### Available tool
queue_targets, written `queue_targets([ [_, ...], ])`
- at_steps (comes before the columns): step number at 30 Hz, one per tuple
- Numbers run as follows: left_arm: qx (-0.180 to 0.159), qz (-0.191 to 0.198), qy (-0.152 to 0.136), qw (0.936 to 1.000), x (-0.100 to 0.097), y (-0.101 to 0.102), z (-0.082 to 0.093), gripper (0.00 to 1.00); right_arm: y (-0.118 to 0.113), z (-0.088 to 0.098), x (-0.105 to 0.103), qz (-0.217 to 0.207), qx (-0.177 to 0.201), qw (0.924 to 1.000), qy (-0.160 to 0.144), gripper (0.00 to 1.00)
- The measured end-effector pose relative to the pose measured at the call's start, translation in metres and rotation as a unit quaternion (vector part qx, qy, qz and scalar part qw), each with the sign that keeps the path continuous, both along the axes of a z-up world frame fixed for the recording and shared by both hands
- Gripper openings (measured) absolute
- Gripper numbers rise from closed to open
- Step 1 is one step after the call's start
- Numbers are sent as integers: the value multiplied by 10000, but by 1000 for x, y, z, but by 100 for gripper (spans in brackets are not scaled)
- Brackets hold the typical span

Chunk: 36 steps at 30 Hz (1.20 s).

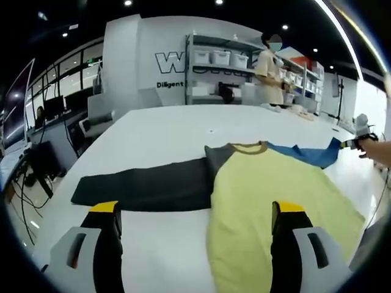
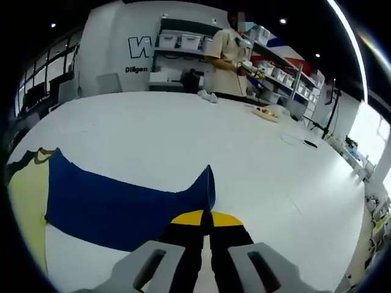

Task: Fold the garment on the visible template until the final outline fits inside the template.

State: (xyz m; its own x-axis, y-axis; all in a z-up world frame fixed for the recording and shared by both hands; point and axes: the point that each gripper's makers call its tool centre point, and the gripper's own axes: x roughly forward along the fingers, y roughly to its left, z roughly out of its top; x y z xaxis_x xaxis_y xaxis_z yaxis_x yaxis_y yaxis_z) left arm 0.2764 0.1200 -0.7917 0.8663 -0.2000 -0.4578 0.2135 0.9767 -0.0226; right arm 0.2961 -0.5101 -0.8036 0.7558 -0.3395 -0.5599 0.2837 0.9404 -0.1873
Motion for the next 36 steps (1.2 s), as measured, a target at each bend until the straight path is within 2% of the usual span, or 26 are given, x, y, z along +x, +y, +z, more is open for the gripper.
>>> queue_targets([
  [6, -16, -1, -31, 10000, 1, 0, 3, 97, 24, 21, 15, 348, -249, 9990, -84, 0],
  [14, -46, 1, -36, 10000, 2, 0, 7, 96, 64, 40, 35, 774, -438, 9959, -173, 0],
  [23, -115, 23, -47, 9999, 2, 2, 11, 95, 131, 55, 60, 1332, -453, 9896, -293, 0],
  [24, -138, 22, -80, 9999, 3, 2, 13, 95, 147, 58, 65, 1454, -445, 9878, -323, 0],
  [26, -158, 31, -94, 9998, 3, 3, 14, 94, 159, 60, 68, 1577, -462, 9858, -333, 0],
  [27, -177, 39, -96, 9998, 2, 3, 15, 94, 173, 64, 73, 1703, -482, 9836, -360, 0],
  [36, -245, 47, -138, 9996, 1, 3, 19, 94, 242, 72, 94, 2209, -302, 9735, -514, 0],
])
